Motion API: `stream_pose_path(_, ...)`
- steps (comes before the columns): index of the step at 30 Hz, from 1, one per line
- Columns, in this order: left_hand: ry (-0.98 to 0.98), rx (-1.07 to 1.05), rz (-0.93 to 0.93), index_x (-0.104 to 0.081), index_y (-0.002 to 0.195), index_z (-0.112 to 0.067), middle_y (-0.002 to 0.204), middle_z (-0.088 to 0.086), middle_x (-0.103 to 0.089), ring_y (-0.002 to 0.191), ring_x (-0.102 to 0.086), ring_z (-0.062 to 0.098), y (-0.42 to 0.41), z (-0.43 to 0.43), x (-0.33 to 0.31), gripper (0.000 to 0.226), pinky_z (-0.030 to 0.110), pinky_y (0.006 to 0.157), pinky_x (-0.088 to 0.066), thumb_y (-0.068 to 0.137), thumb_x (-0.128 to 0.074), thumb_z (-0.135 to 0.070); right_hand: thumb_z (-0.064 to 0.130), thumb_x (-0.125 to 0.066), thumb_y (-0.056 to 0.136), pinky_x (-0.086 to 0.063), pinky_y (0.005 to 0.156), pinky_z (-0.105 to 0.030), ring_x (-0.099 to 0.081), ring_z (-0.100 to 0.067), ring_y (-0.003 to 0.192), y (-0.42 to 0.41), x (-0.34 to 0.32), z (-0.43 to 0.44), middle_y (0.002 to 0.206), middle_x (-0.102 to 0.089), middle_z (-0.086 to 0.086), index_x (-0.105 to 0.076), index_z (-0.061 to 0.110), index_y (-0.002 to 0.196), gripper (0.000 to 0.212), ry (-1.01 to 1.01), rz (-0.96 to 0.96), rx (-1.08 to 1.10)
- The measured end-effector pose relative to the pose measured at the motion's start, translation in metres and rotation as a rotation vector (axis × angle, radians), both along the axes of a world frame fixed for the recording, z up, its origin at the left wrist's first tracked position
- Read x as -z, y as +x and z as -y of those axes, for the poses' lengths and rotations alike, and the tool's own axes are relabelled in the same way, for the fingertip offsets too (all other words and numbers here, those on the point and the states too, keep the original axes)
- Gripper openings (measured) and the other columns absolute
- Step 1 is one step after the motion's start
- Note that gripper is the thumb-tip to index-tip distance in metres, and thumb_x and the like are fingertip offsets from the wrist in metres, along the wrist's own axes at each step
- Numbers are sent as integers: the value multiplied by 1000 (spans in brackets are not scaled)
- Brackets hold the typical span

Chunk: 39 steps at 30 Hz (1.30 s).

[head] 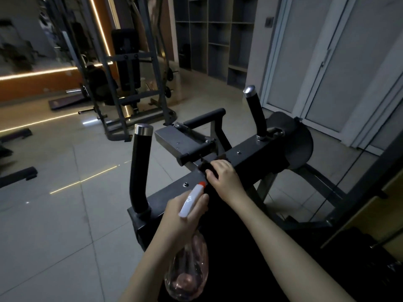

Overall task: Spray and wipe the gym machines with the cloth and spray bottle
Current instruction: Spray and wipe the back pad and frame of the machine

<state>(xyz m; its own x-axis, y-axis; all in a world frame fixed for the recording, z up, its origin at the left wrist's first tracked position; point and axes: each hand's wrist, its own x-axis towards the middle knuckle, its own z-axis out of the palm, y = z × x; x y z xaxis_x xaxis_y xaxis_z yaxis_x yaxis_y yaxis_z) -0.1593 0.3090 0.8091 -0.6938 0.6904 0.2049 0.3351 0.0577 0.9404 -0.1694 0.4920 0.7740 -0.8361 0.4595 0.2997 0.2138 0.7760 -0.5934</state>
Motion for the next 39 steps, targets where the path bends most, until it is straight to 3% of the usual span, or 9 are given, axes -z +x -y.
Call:
stream_pose_path(7, -20, -205, 33, -41, 71, -17, 58, -1, -42, 62, -43, 33, -22, -31, -7, 32, 53, 64, -39, 87, -44, -45, 17, -54, 93, -35, 90, -28, -50, -27, 113, -8, 0, -33, 113, -60, -14, -61, -2, 111, 27, -53, -9, 11)
stream_pose_path(13, -57, -332, 230, -51, 67, -30, 64, 7, -47, 60, -50, 23, -48, -31, 2, 26, 39, 66, -39, 81, -46, -51, 22, -53, 93, -32, 76, -23, -50, -22, 105, -21, -3, -46, 105, -59, -9, -61, 3, 105, 24, -121, 38, 50)
stream_pose_path(18, -42, -330, 257, -42, 58, -29, 52, -4, -41, 52, -45, 21, -56, -35, 2, 31, 42, 62, -33, 89, -44, -34, 21, -54, 92, -27, 67, -21, -49, -16, 88, -25, -4, -52, 95, -59, -6, -62, 4, 97, 20, -102, 32, 51)
stream_pose_path(25, -108, -372, 176, -46, 80, -3, 56, 7, -41, 55, -44, 27, -61, -27, 3, 28, 34, 58, -32, 96, -40, -25, 21, -54, 92, -30, 68, -24, -50, -16, 87, -26, -3, -52, 90, -57, -2, -62, 4, 95, 19, -92, 8, 42)
stream_pose_path(28, -120, -373, 115, -44, 72, -14, 50, 0, -48, 60, -55, 29, -62, -23, 3, 28, 37, 60, -42, 93, -39, -32, 21, -54, 92, -29, 67, -24, -48, -15, 85, -27, -1, -51, 89, -55, -1, -62, 4, 94, 18, -76, -2, 47)
stream_pose_path(32, -76, -393, -24, -38, 73, -16, 64, 21, -49, 67, -57, 35, -57, -20, 7, 27, 46, 60, -43, 87, -34, -39, 18, -55, 92, -29, 62, -24, -49, -18, 77, -36, -12, -50, 81, -54, -5, -61, 4, 83, 18, -108, 21, 83)
stream_pose_path(34, -55, -401, -40, -35, 74, -13, 65, 25, -43, 63, -52, 37, -54, -19, 9, 30, 50, 57, -41, 87, -34, -40, 20, -55, 92, -34, 64, -27, -53, -22, 75, -46, -26, -47, 78, -57, -8, -59, 5, 79, 20, -164, -71, 138)
stream_pose_path(37, -58, -413, -100, -32, 71, -15, 60, 19, -37, 58, -42, 34, -52, -19, 11, 28, 47, 53, -31, 88, -33, -38, 26, -51, 91, -38, 77, -22, -56, -20, 92, -70, -45, -21, 101, -63, -14, -65, 1, 103, 31, -182, -337, 59)
stream_pose_path(39, -59, -428, -122, -35, 71, -20, 61, 17, -42, 58, -46, 30, -53, -18, 12, 28, 52, 57, -35, 86, -33, -43, 27, -48, 90, -32, 99, -23, -49, -20, 115, -90, -39, -1, 127, -56, -14, -59, 3, 122, 41, -139, -181, -176)
